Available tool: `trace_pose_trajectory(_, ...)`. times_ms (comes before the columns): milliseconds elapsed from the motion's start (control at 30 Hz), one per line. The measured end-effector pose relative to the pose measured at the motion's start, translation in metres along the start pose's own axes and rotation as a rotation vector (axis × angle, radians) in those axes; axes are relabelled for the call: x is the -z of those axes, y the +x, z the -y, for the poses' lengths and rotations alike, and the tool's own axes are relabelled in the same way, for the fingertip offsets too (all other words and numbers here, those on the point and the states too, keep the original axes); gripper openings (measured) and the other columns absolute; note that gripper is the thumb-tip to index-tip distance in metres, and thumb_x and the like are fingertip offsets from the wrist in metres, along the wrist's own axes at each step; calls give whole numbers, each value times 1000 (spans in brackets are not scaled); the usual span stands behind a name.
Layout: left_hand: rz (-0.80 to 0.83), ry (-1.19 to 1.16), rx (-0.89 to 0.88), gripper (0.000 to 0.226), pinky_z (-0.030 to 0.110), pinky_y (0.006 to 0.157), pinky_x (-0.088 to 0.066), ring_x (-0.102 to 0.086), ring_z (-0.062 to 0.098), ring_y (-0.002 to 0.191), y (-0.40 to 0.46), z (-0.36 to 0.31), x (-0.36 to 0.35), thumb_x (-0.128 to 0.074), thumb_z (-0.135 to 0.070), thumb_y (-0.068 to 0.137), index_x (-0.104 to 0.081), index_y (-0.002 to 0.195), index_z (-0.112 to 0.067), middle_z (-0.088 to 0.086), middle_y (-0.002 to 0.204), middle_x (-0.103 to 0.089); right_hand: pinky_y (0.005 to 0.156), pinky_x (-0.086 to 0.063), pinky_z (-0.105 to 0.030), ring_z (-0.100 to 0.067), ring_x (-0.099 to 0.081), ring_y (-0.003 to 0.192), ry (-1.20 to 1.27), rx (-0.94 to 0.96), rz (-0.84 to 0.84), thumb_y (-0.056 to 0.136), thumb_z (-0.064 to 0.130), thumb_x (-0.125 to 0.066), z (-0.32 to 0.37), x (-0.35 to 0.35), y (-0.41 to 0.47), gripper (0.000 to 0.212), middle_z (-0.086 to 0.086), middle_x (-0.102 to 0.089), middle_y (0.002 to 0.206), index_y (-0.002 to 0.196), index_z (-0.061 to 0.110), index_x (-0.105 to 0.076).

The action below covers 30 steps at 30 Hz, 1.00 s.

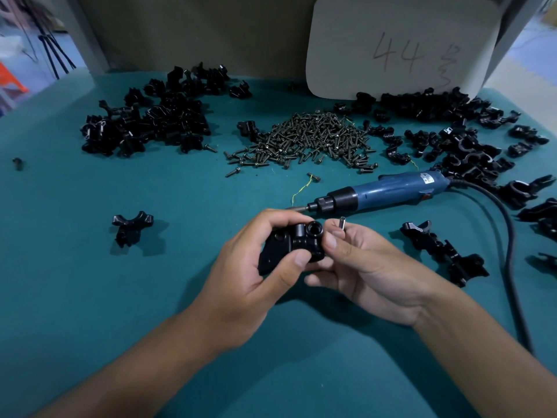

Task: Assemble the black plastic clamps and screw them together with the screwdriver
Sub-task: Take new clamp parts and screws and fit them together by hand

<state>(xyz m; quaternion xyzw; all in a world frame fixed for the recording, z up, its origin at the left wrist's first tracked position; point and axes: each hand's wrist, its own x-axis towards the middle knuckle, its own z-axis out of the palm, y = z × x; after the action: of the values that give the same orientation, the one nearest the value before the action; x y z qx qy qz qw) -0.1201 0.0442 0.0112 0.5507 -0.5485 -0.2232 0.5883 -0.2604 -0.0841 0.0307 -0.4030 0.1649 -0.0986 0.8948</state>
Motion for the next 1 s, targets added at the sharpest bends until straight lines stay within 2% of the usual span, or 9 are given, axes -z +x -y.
trace_pose_trajectory(133, -2, -11, -3, 30, 20, 91, -50, -66, 17, 111, 0, -3, -1, -62, -51, 93, -56, 121, -42, -16, 118, -65, 58, -56, -24, -12, -65, 73, -60, -19, 1, 52, 33, -99, 0, 0, 1, 100, -12, -50, 84, 127, 18, -34)
trace_pose_trajectory(233, -31, 17, -16, 28, 16, 89, -49, -66, 10, 108, 1, -3, -2, -65, -43, 92, -58, 118, -38, -21, 116, -66, 54, -50, -22, -8, -57, 64, -54, -30, -10, 49, 33, -101, 0, 1, 1, 91, -5, -51, 76, 114, 17, -40)
trace_pose_trajectory(333, -47, 28, -18, 27, 15, 88, -49, -66, 7, 107, 1, -2, -2, -66, -37, 91, -59, 117, -35, -22, 115, -66, 53, -51, -22, -9, -56, 61, -22, -21, -16, 48, 29, -101, -1, 3, 1, 90, -5, -52, 74, 114, 15, -41)
trace_pose_trajectory(467, -43, 7, 0, 28, 20, 90, -51, -67, 14, 108, 0, -1, -2, -66, -40, 91, -60, 118, -33, -15, 116, -68, 52, -52, -23, -11, -62, 62, -19, -17, -28, 45, 27, -102, -1, 3, 0, 76, -6, -55, 73, 92, 16, -44)
trace_pose_trajectory(500, -36, -6, 5, 30, 23, 91, -52, -67, 17, 110, 1, -1, -2, -66, -40, 92, -61, 120, -30, -12, 118, -68, 52, -52, -22, -11, -64, 62, -20, -15, -29, 44, 27, -102, -1, 3, 0, 76, -6, -55, 72, 91, 16, -43)
trace_pose_trajectory(600, -4, -23, 11, 33, 37, 95, -55, -67, 24, 115, 1, -1, -1, -64, -42, 94, -62, 122, -25, -3, 122, -69, 52, -51, -22, -11, -65, 63, -36, -9, -34, 43, 27, -103, 0, 2, 0, 93, -7, -53, 75, 113, 14, -42)
trace_pose_trajectory(667, 12, -21, 22, 31, 42, 95, -55, -67, 26, 114, 1, -2, 0, -64, -45, 94, -61, 122, -31, -3, 122, -69, 51, -51, -23, -12, -63, 63, -49, -3, -40, 41, 28, -103, 0, 3, 0, 86, -8, -49, 79, 102, 15, -44)
trace_pose_trajectory(800, 41, -6, 36, 31, 40, 93, -55, -67, 24, 112, 2, -3, 0, -64, -43, 94, -61, 122, -28, -4, 120, -70, 51, -49, -23, -13, -56, 66, -46, 3, -56, 38, 27, -104, 0, 3, 0, 71, -7, -42, 83, 76, 22, -44)
trace_pose_trajectory(1000, 45, 29, 25, 28, 40, 89, -55, -68, 23, 107, 2, -3, 0, -64, -39, 93, -60, 119, -30, -5, 115, -70, 51, -49, -22, -12, -59, 64, -44, 11, -58, 39, 26, -104, 0, 3, -1, 66, -6, -46, 83, 71, 23, -46)
